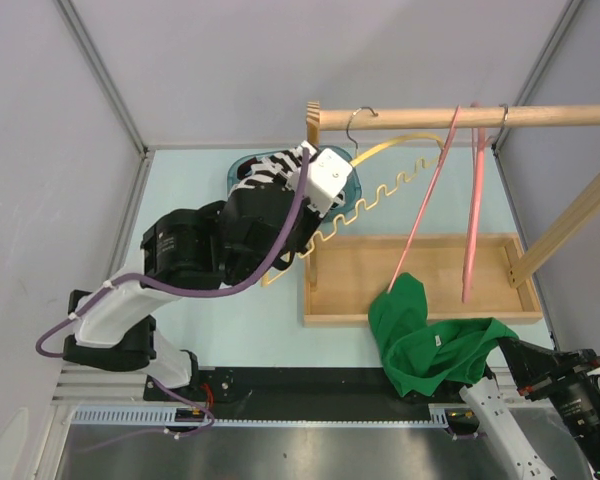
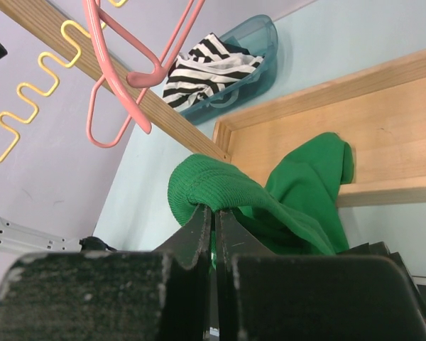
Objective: Remove the tank top from the hanger
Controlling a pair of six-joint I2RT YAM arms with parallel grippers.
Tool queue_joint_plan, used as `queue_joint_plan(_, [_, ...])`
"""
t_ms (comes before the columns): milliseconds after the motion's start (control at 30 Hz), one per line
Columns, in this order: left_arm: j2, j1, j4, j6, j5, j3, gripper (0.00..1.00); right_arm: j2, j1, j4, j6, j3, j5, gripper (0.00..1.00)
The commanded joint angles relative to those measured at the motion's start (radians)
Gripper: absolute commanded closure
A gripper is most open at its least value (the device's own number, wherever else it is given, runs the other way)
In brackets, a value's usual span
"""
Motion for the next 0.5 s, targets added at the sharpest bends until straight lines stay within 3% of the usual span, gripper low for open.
queue_joint_plan(0, [-0.008, 0.03, 0.037, 0.02, 0.0, 0.085, 1.0, -0.013, 0.007, 0.065, 0.01, 0.002, 0.016, 1.0])
queue_joint_plan(133, [0.017, 0.042, 0.044, 0.049, -0.003, 0.139, 1.0, -0.011, 0.007, 0.077, 0.008, -0.008, 0.015, 1.0])
queue_joint_plan(467, [0.034, 0.045, 0.041, 0.041, 0.021, 0.044, 1.0, -0.005, 0.007, 0.115, -0.006, -0.032, -0.014, 1.0])
